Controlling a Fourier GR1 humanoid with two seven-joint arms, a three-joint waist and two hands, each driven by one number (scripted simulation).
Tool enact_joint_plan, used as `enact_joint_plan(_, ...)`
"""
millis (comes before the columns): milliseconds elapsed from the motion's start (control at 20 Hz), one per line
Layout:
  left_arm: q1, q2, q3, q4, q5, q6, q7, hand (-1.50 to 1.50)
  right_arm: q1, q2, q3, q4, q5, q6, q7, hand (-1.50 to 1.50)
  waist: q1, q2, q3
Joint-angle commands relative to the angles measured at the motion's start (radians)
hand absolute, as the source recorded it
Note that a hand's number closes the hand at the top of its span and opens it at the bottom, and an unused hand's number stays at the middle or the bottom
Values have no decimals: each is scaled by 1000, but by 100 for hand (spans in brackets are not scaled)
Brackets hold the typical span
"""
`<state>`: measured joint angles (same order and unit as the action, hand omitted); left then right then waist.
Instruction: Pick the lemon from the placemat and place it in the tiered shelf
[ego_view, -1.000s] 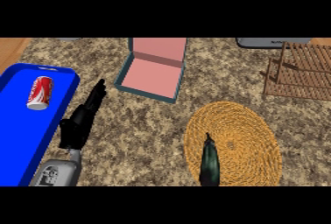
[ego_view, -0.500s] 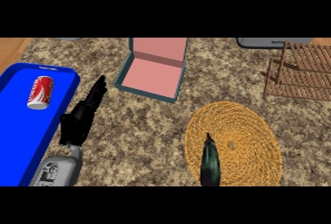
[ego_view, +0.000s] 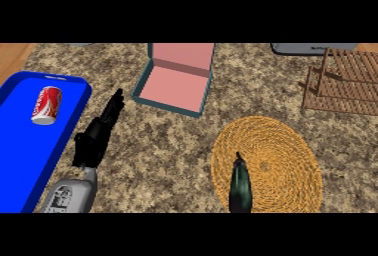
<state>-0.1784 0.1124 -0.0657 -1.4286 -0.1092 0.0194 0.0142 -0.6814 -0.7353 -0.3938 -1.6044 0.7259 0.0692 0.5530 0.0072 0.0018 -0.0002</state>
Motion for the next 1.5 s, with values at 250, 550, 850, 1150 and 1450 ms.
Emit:
enact_joint_plan(250, -11, -8, 16, 9, -1, -5, 4, 0, -22, 42, 54, 275, 88, -257, -264, 150, 2, 1, 0)
enact_joint_plan(550, -32, -10, -4, -9, -23, -3, 22, 0, -164, 73, -88, 439, -96, -331, -340, 150, 16, 5, 1)
enact_joint_plan(850, -58, -2, 41, 21, 22, -42, 29, 0, -189, 17, -105, 595, -165, -325, -481, 150, 1, 2, 0)
enact_joint_plan(1150, 16, -31, 2, -19, -20, -13, -3, 0, -216, -20, -133, 774, -220, -362, -632, 150, 5, 1, 0)
enact_joint_plan(1450, 13, -20, 23, 17, -24, -9, -31, 0, -195, -83, -74, 822, 5, -482, -349, -150, 3, 1, 0)
